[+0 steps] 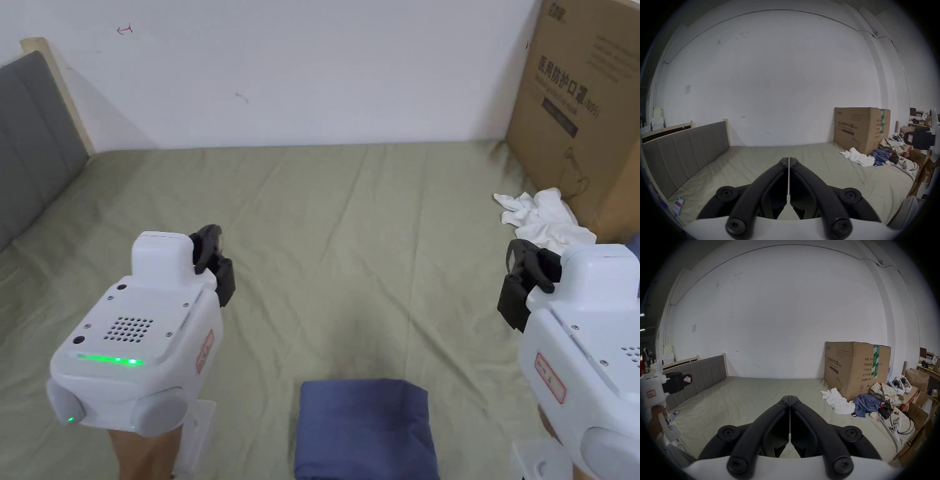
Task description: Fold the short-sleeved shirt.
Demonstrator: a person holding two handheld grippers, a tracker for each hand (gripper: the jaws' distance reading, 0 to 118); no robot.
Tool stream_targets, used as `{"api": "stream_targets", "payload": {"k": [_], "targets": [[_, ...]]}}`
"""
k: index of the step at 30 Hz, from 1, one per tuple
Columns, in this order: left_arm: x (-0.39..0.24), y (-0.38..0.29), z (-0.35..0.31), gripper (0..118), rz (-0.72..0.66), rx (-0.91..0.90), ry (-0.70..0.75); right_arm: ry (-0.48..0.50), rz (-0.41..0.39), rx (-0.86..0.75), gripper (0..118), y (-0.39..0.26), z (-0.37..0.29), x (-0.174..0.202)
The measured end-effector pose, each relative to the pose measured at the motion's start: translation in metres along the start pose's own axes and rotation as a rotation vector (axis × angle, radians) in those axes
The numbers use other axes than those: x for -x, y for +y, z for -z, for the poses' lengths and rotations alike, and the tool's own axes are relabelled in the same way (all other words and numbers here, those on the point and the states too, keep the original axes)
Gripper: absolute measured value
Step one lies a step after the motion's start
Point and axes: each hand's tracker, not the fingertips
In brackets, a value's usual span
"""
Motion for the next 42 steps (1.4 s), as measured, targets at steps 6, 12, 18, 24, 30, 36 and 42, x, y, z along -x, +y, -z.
{"api": "stream_targets", "payload": {"k": [6, 12, 18, 24, 30, 36, 42], "targets": [[0.021, -0.005, -0.005, 5, -0.046, 0.006, 0.046, 0.026, -0.005, 0.002, 3, -0.015, 0.008, 0.009], [0.032, -0.013, -0.011, 5, -0.079, 0.031, 0.061, 0.087, 0.018, 0.132, 3, -0.073, 0.034, 0.024], [0.041, -0.026, -0.012, 5, -0.081, 0.079, 0.071, 0.144, 0.003, 0.296, 3, -0.152, 0.059, 0.053], [0.050, -0.044, -0.007, 5, -0.126, 0.134, 0.070, 0.181, -0.037, 0.433, 3, -0.214, 0.077, 0.076], [0.050, -0.063, 0.001, 5, -0.156, 0.201, 0.041, 0.166, -0.084, 0.568, 3, -0.258, 0.092, 0.086], [0.042, -0.101, 0.022, 25, -0.348, 0.421, -0.103, 0.147, -0.094, 0.581, 2, -0.263, 0.099, 0.090], [0.016, -0.165, 0.054, 92, -0.511, 0.783, -0.253, 0.155, -0.041, 0.568, 2, -0.265, 0.095, 0.083]]}}
